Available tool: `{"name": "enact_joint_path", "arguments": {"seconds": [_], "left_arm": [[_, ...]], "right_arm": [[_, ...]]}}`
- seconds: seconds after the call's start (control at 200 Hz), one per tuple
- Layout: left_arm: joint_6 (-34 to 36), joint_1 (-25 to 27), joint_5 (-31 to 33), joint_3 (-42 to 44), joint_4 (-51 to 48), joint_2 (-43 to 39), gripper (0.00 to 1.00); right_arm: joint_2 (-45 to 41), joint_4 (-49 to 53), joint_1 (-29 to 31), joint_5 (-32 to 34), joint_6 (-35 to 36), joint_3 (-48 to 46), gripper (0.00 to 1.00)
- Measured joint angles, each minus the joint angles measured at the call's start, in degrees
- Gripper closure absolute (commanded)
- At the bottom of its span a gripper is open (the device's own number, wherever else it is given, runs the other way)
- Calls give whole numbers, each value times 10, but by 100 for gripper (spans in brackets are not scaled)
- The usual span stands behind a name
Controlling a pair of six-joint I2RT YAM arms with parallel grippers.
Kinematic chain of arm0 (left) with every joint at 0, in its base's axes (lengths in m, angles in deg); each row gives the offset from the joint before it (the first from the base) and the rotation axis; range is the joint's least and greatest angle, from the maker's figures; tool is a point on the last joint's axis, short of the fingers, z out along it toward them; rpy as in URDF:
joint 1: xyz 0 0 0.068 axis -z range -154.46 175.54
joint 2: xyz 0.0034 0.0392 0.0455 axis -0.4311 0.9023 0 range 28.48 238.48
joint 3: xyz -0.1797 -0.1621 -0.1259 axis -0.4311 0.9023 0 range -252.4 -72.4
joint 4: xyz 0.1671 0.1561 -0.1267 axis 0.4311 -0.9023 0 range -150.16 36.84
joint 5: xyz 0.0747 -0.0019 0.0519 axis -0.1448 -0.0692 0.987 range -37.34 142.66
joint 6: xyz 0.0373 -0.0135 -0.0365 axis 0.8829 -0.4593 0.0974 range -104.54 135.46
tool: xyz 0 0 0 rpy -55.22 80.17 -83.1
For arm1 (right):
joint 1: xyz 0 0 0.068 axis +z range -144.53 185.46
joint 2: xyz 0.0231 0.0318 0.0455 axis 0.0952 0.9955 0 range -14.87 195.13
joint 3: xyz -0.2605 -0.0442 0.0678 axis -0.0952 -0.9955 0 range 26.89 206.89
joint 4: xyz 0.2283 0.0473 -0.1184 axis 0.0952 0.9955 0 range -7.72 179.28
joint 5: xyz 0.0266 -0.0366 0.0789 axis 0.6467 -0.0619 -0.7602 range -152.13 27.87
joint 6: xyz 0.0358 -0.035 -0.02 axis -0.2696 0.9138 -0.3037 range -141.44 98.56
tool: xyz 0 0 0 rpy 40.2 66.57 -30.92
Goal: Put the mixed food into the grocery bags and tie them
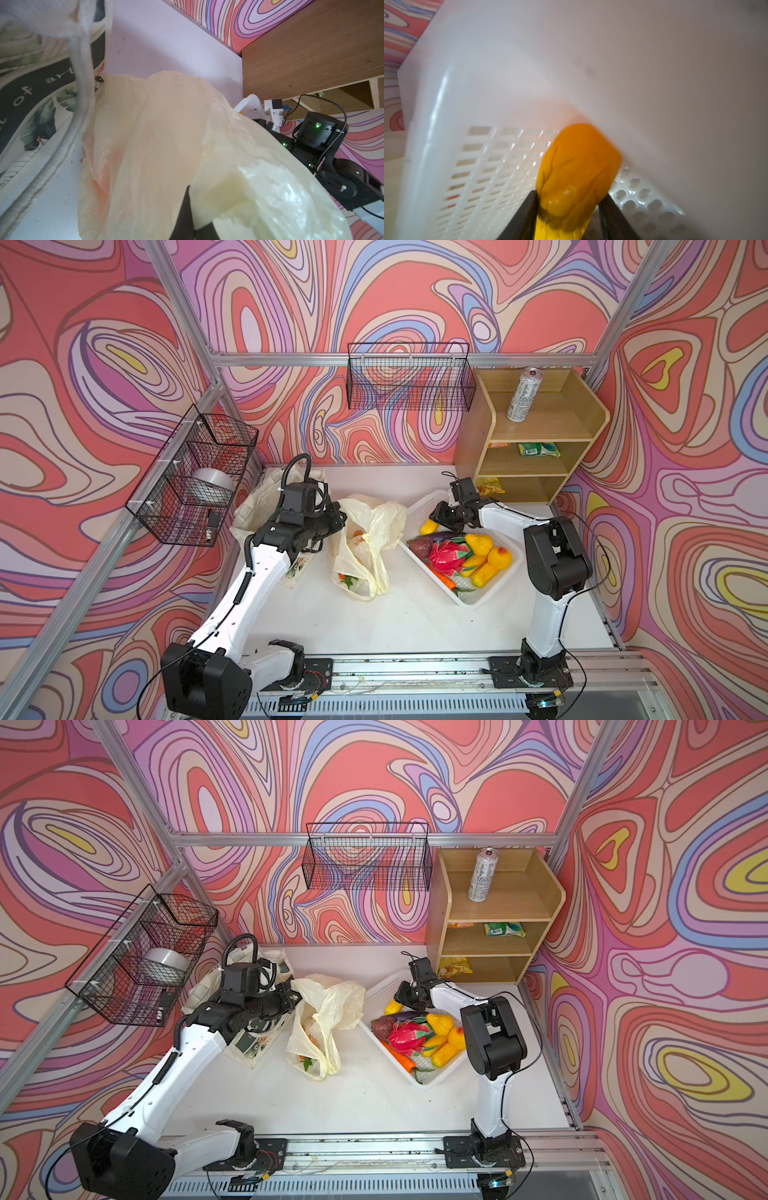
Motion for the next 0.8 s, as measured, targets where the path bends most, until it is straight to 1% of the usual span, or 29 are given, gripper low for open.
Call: {"name": "enact_joint_path", "arguments": {"seconds": [0.055, 0.095, 0.275, 0.506, 0.671, 0.796], "left_arm": [[0, 0, 0, 0, 0, 0, 100], [0, 0, 0, 0, 0, 0, 100], [0, 0, -1, 0, 2, 0, 100], [0, 0, -3, 1, 4, 0, 100], [0, 0, -3, 2, 4, 1, 100], [0, 0, -3, 2, 4, 1, 100]], "right_arm": [[-5, -14, -1, -6, 1, -9, 75], [-10, -23, -1, -9, 0, -17, 76], [-56, -51, -3, -23, 7, -42, 76], [-161, -93, -16, -48, 30, -44, 76], [-214, -113, -42, -104, 70, -57, 75], [-260, -94, -58, -137, 120, -94, 74]]}}
